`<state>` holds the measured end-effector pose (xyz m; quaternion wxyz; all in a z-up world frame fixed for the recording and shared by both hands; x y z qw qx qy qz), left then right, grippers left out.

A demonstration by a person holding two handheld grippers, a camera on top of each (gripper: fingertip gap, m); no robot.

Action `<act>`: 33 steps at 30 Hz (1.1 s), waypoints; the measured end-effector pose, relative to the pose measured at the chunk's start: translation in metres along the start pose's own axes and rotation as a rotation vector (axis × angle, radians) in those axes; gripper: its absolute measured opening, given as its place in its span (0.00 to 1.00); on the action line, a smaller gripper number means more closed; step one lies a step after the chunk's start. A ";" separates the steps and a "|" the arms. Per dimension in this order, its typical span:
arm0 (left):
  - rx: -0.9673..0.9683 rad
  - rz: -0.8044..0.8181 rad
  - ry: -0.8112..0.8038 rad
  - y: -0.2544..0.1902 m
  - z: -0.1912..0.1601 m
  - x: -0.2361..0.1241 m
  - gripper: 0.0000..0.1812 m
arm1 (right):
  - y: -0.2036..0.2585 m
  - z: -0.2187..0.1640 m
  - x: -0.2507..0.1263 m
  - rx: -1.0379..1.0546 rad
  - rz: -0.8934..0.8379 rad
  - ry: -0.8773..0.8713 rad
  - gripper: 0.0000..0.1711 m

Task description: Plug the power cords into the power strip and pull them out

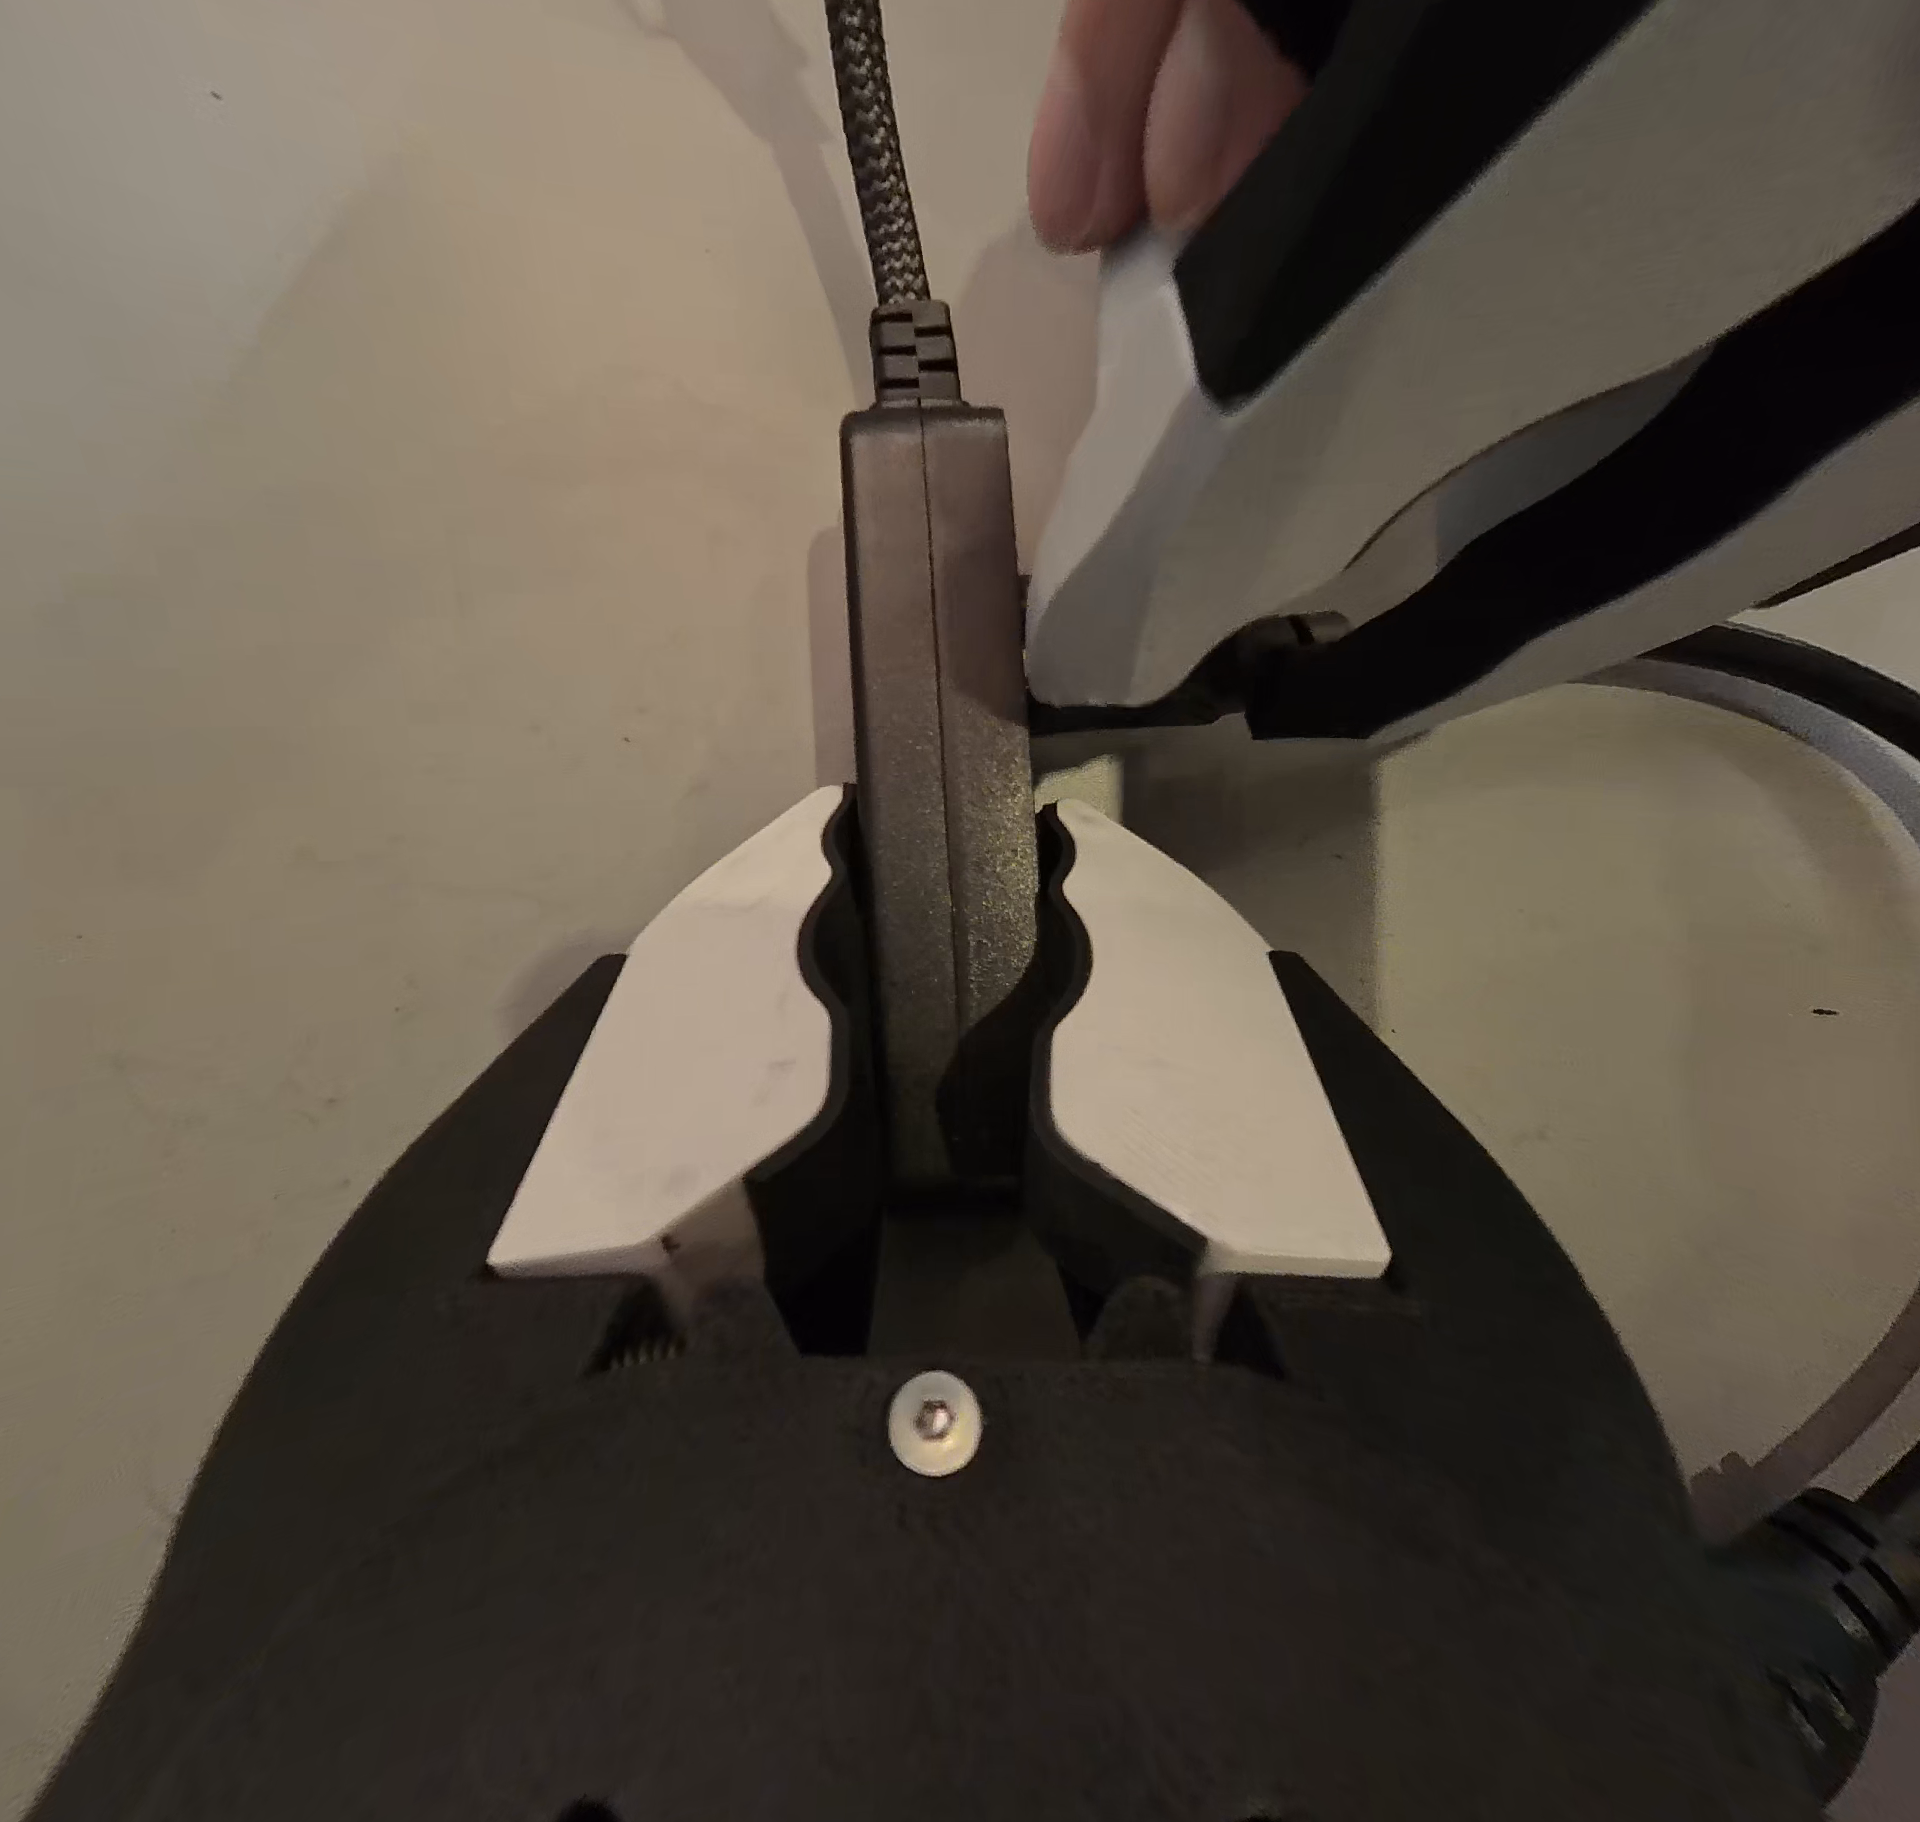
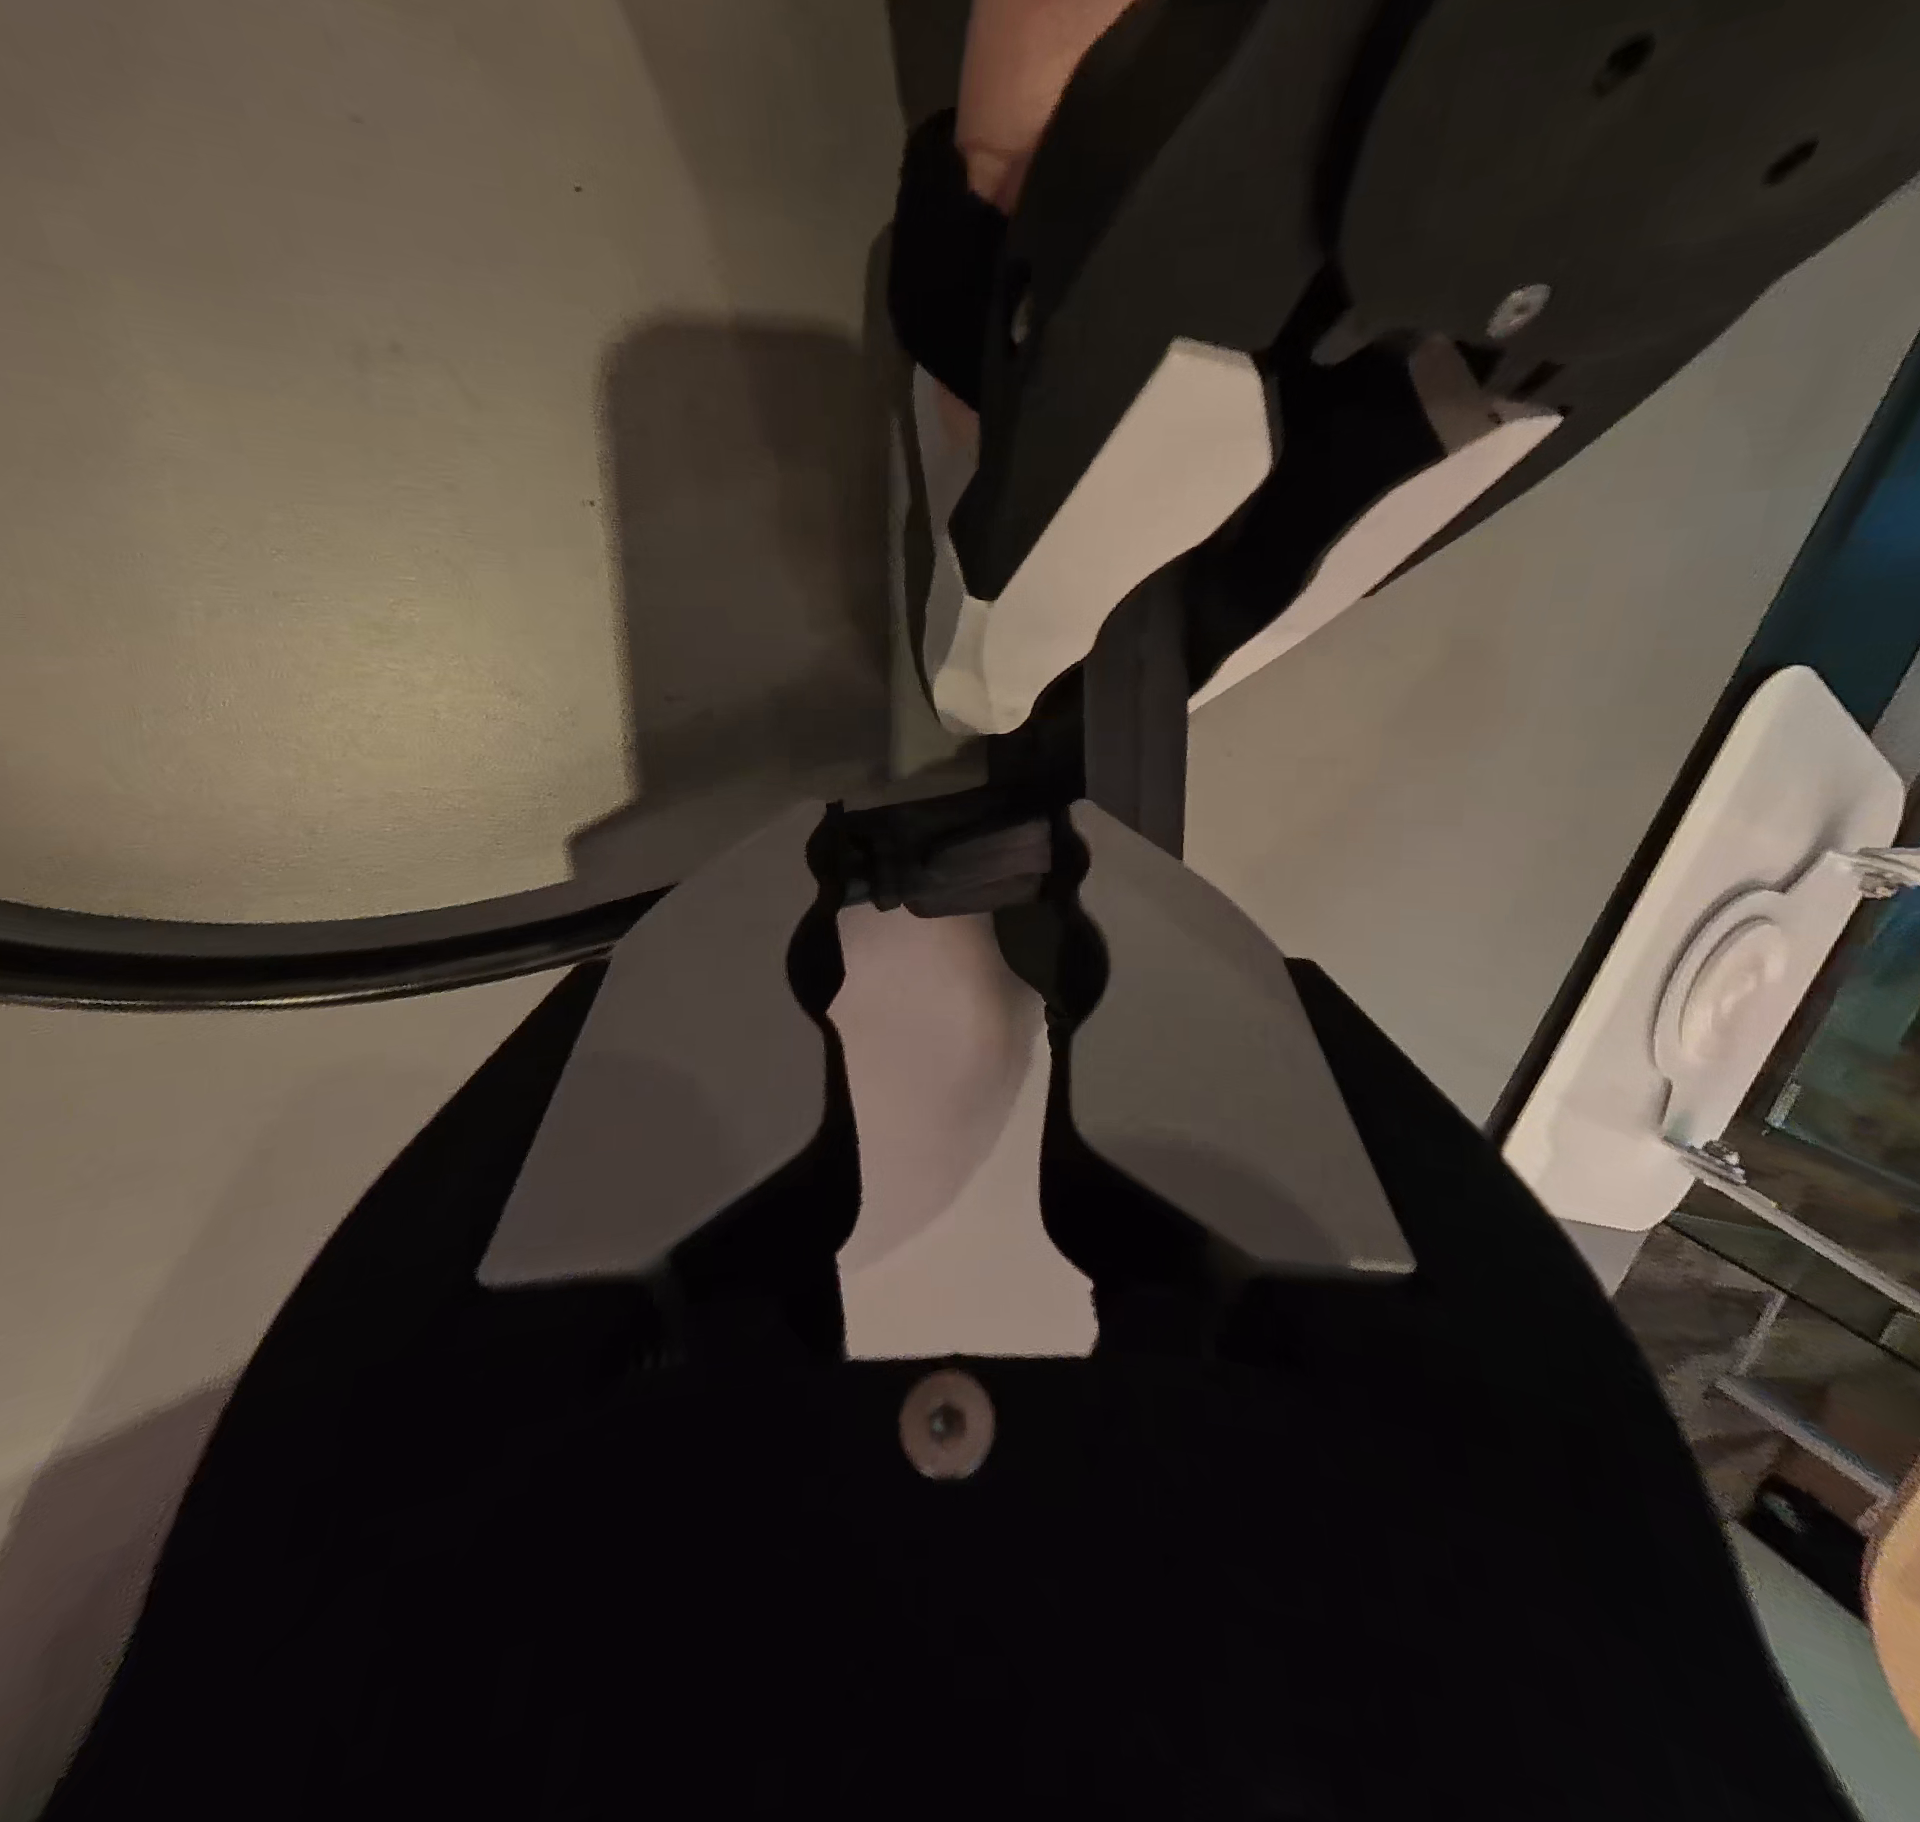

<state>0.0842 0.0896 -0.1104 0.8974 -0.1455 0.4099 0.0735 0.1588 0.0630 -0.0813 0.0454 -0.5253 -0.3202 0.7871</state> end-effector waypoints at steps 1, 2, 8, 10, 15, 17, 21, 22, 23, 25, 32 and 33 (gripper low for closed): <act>0.004 0.006 0.005 0.000 0.000 0.000 0.17 | 0.001 0.000 0.002 -0.021 -0.004 0.004 0.23; 0.008 0.014 0.012 -0.001 0.000 0.001 0.17 | 0.002 0.001 0.002 -0.046 -0.015 0.003 0.23; 0.011 0.040 0.030 -0.002 0.001 0.001 0.17 | 0.007 0.003 0.004 -0.178 -0.090 0.080 0.23; 0.013 0.046 0.034 -0.002 0.002 0.002 0.17 | 0.007 0.003 0.005 -0.191 -0.107 0.112 0.24; 0.002 0.052 0.033 -0.001 0.002 0.002 0.17 | 0.004 0.001 0.005 -0.106 -0.100 0.156 0.25; 0.004 0.060 0.035 -0.001 0.002 0.002 0.17 | 0.005 0.001 0.005 -0.113 -0.111 0.180 0.25; 0.012 0.058 0.031 -0.001 0.003 0.003 0.17 | 0.000 0.003 0.004 -0.104 -0.020 0.213 0.25; 0.020 0.058 0.031 -0.001 0.003 0.003 0.17 | -0.002 0.004 0.004 -0.113 0.014 0.230 0.24; 0.024 0.057 0.030 -0.001 0.003 0.003 0.17 | -0.004 0.005 0.004 -0.116 0.051 0.242 0.24; 0.030 0.058 0.030 0.000 0.003 0.003 0.17 | -0.008 0.005 0.003 -0.094 0.137 0.262 0.24; 0.006 0.035 0.000 0.003 0.002 0.002 0.17 | -0.018 -0.002 0.002 0.025 0.241 0.161 0.19; -0.007 0.026 -0.010 0.003 0.001 0.002 0.17 | -0.017 -0.007 0.000 0.139 0.239 0.190 0.19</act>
Point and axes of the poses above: each gripper's, where its closed fingertips meet, x out along the fingers, z out of its top, y = z × x across the jaws, the point moved 6 cm from there along -x, back along the fingers, and after that the axes turned 10 degrees about -z, right-handed, at the moved point
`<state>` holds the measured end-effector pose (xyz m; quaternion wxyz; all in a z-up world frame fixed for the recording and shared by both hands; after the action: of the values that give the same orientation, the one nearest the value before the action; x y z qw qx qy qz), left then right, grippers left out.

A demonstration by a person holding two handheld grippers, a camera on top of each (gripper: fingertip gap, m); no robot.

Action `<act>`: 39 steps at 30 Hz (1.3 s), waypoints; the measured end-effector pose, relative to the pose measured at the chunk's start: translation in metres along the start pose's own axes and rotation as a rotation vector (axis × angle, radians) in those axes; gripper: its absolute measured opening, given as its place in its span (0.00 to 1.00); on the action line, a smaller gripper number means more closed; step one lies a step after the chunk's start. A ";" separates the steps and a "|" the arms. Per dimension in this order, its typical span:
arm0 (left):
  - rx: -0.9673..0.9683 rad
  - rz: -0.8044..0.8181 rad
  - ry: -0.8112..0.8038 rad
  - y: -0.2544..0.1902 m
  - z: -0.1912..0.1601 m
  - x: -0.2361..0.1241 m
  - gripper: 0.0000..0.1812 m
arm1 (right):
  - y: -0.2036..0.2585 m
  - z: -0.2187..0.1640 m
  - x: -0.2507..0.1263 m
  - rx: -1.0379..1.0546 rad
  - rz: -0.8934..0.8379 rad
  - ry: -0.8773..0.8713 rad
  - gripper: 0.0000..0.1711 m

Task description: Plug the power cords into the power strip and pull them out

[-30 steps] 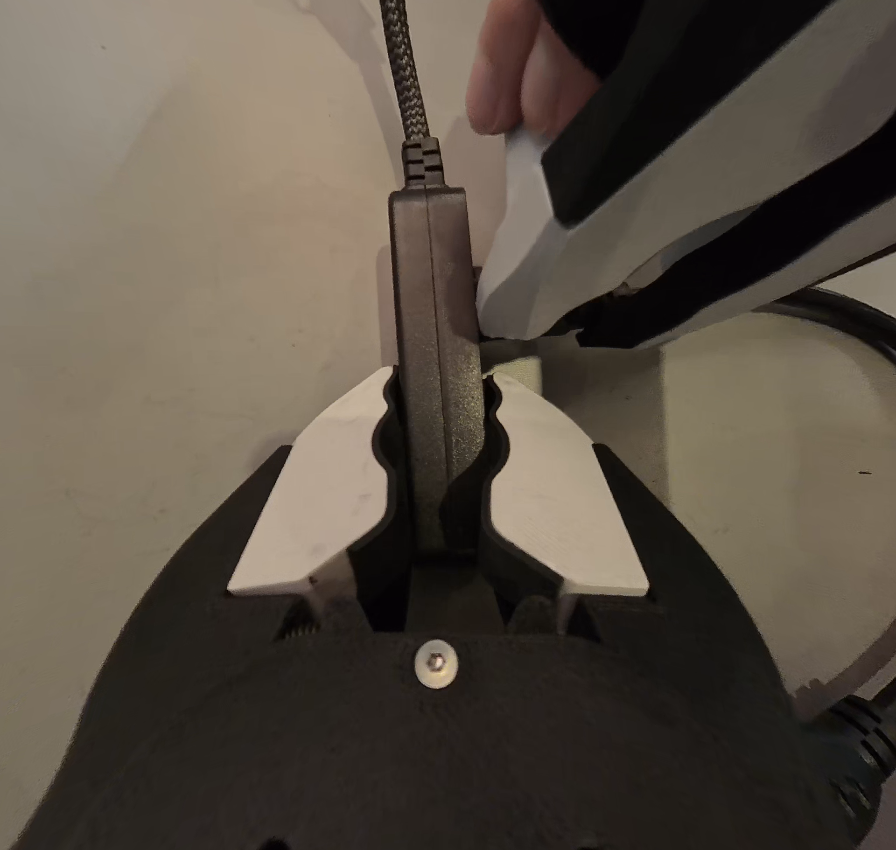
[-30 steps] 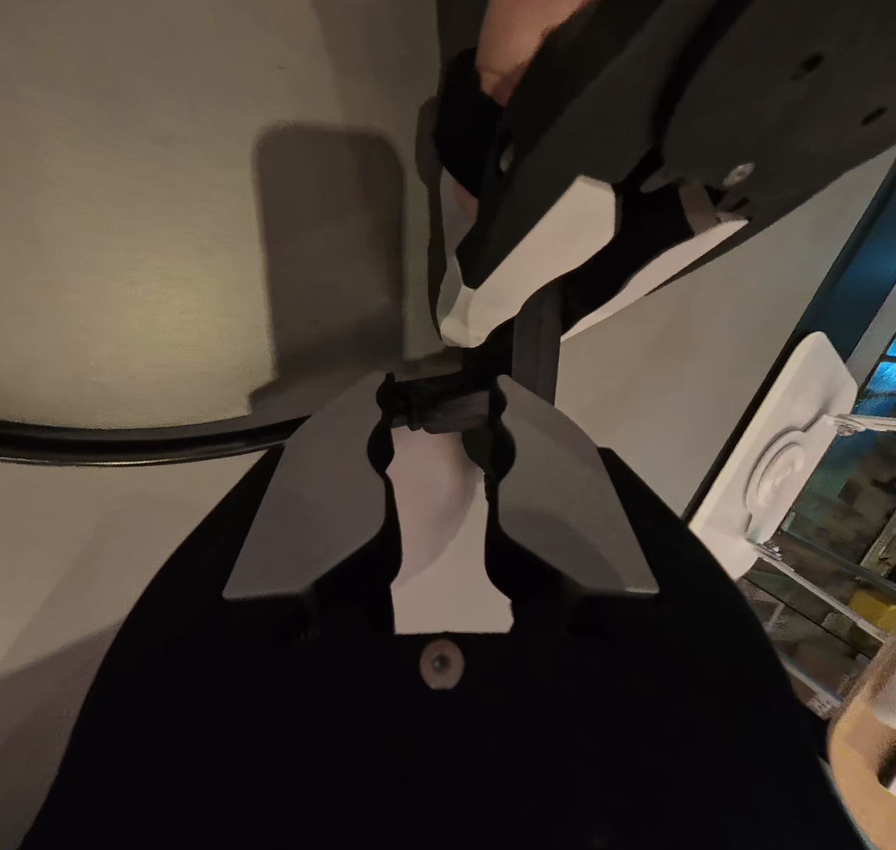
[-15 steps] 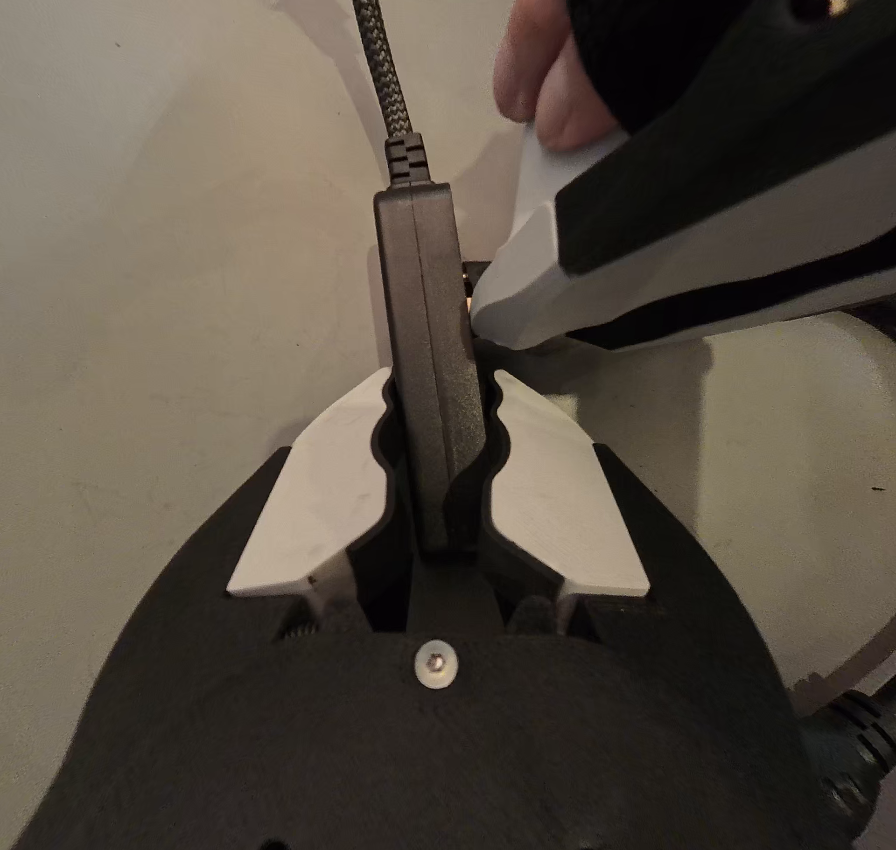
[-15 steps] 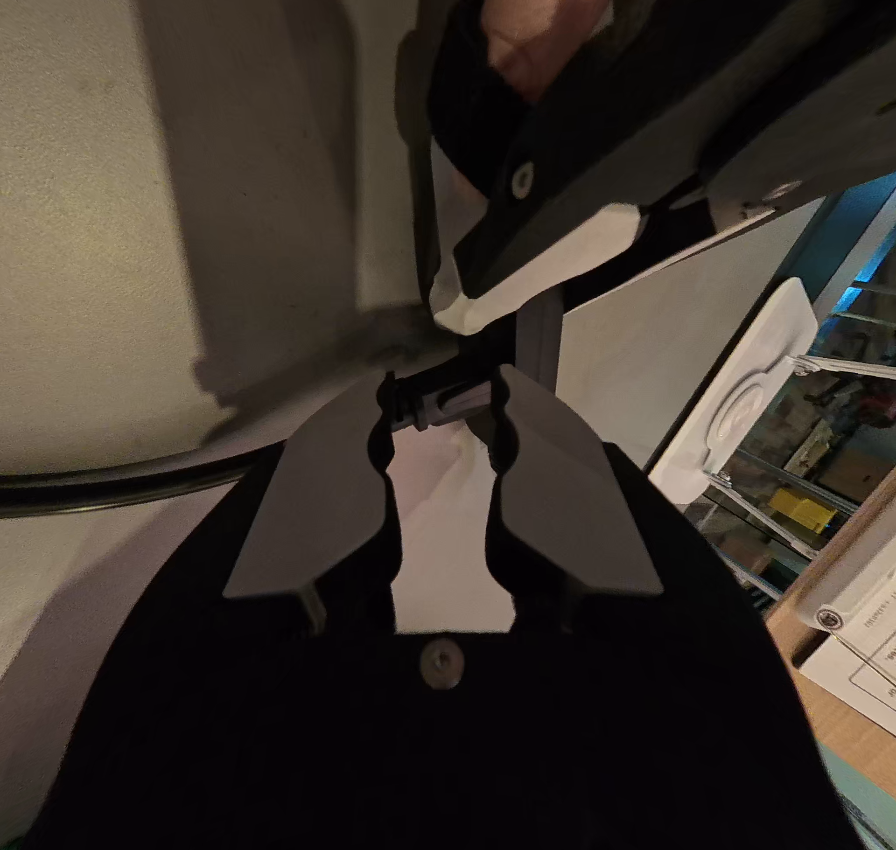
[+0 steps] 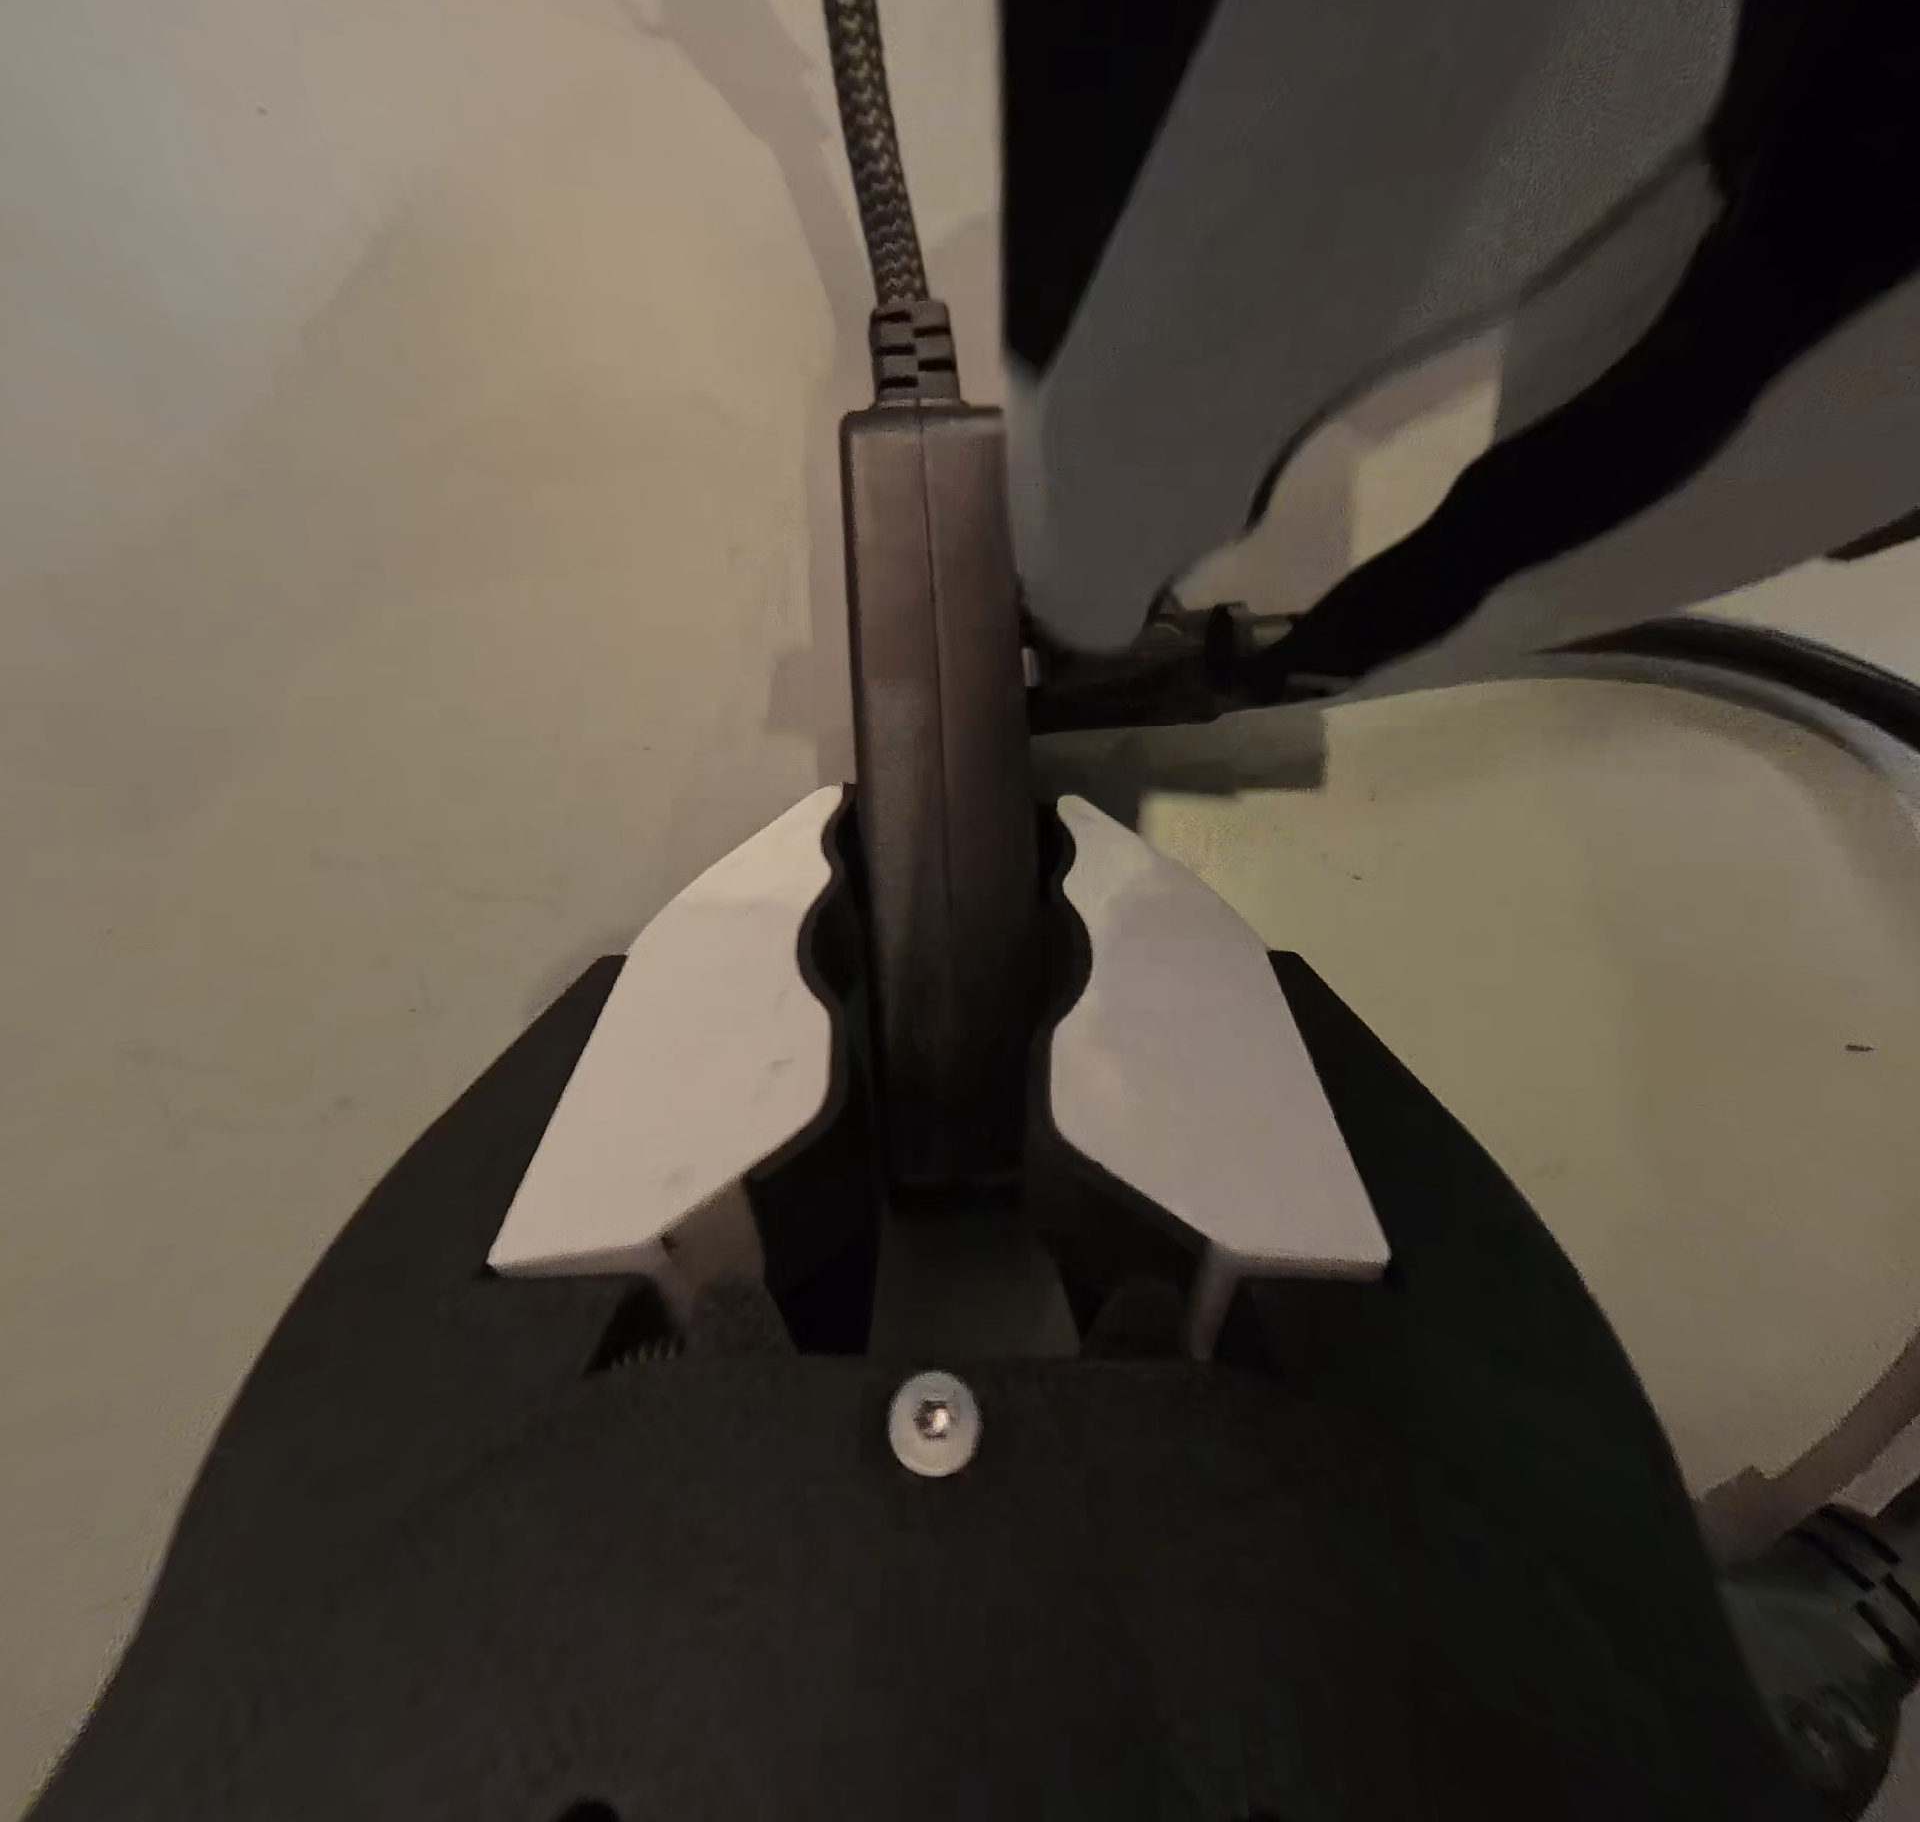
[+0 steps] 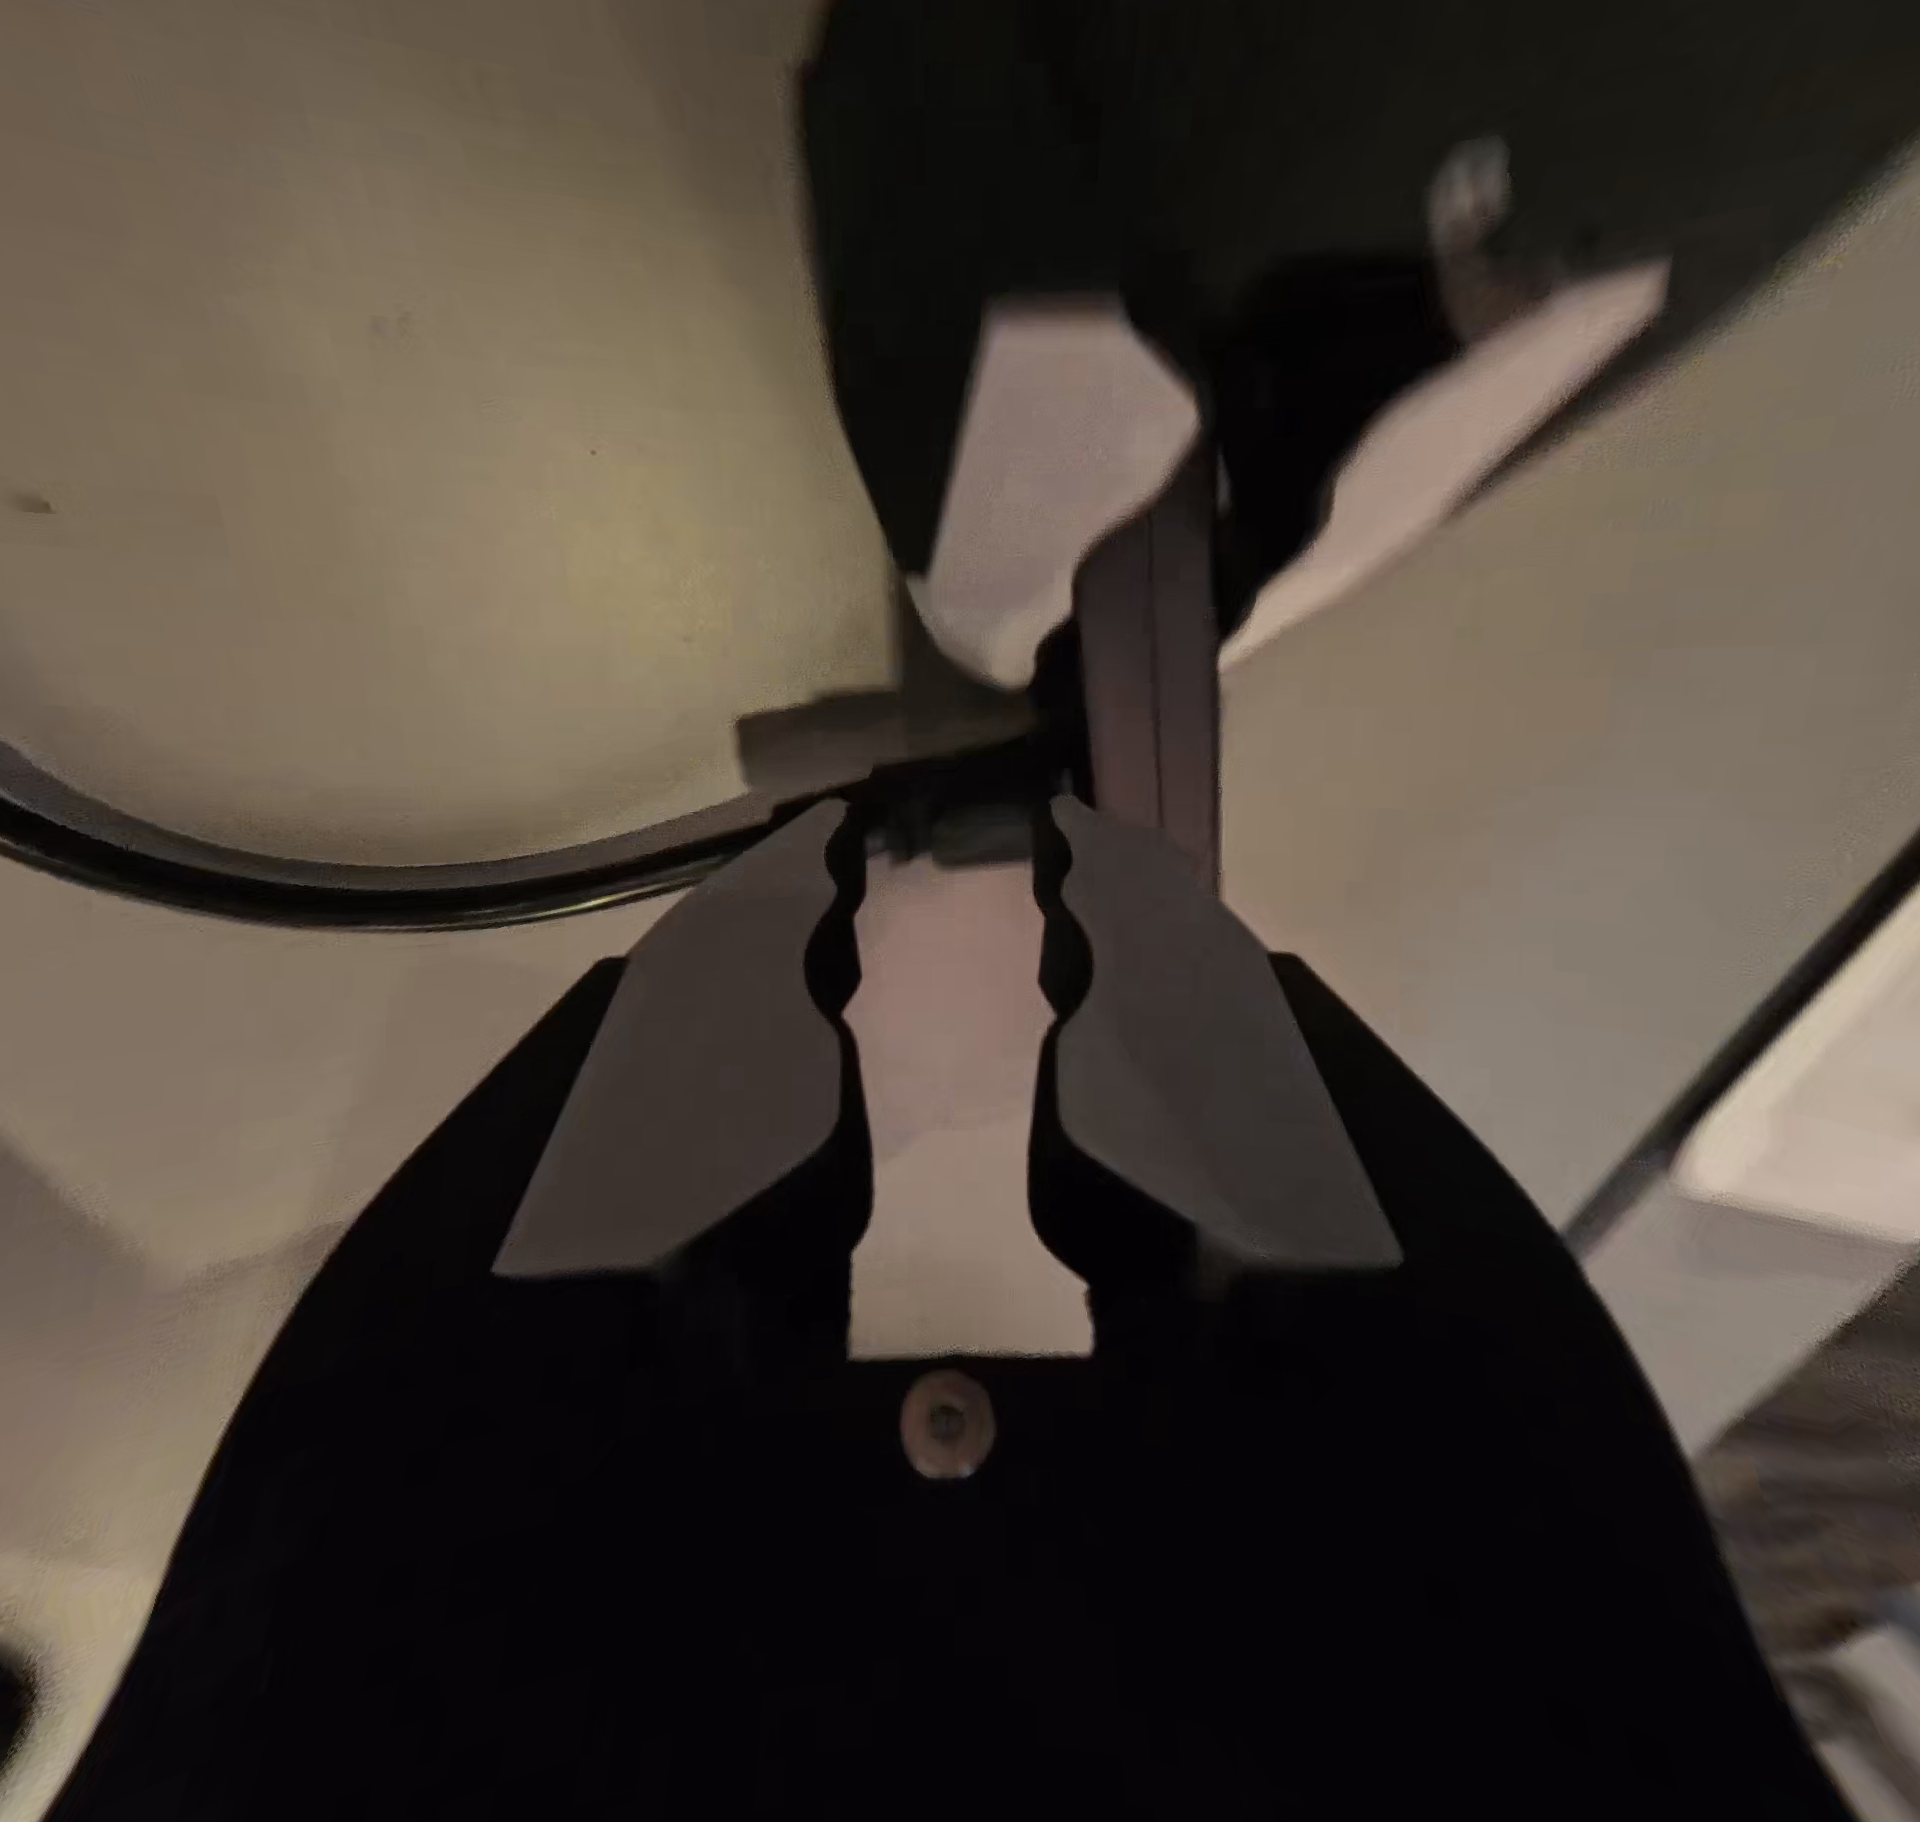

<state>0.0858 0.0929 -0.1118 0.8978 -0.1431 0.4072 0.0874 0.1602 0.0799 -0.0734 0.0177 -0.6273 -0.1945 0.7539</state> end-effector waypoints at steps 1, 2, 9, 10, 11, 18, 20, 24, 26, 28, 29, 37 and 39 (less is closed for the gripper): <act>-0.013 -0.007 -0.007 0.000 0.000 0.000 0.17 | 0.001 -0.007 -0.001 0.103 -0.007 0.043 0.20; -0.029 -0.016 -0.011 0.001 0.000 0.000 0.17 | 0.002 -0.013 -0.001 0.209 -0.037 0.064 0.21; -0.022 0.021 0.008 -0.002 0.001 0.001 0.16 | 0.024 -0.018 -0.010 0.832 -0.360 -0.403 0.27; -0.037 0.020 0.000 -0.002 0.001 0.001 0.16 | 0.030 -0.019 -0.005 0.908 -0.376 -0.423 0.31; -0.044 0.025 -0.005 -0.002 0.001 0.002 0.16 | 0.037 -0.017 0.004 0.962 -0.366 -0.421 0.38; -0.090 0.090 0.018 -0.005 0.002 0.002 0.16 | 0.028 -0.010 0.032 1.046 -0.399 -0.297 0.27; -0.073 0.089 0.020 -0.005 0.002 0.002 0.16 | 0.025 -0.013 0.034 1.073 -0.319 -0.318 0.27; -0.013 0.110 0.060 -0.009 0.002 0.003 0.17 | 0.019 -0.019 0.033 0.972 -0.289 -0.314 0.20; 0.019 0.087 0.070 -0.010 0.002 0.003 0.18 | 0.019 -0.021 0.032 0.903 -0.285 -0.325 0.19; 0.068 0.075 0.068 -0.011 0.001 0.003 0.19 | 0.018 -0.024 0.033 0.824 -0.275 -0.371 0.20; 0.068 0.074 0.068 -0.011 0.001 0.003 0.19 | 0.018 -0.025 0.033 0.800 -0.267 -0.388 0.20; -0.083 0.119 -0.031 -0.002 0.004 0.006 0.17 | 0.014 -0.023 0.035 0.916 -0.403 -0.323 0.18; -0.129 0.095 -0.066 0.000 0.005 0.006 0.16 | 0.016 -0.023 0.034 1.035 -0.431 -0.338 0.17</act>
<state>0.0928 0.0944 -0.1130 0.8944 -0.1783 0.3774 0.1606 0.1779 0.0808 -0.1134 0.4436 -0.3543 0.0756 0.8198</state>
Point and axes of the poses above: each gripper's, where its closed fingertips meet, x out along the fingers, z out of its top, y = z × x across the jaws, the point moved 6 cm from there along -x, back along the fingers, and after that the axes turned 10 degrees about -z, right-handed, at the moved point
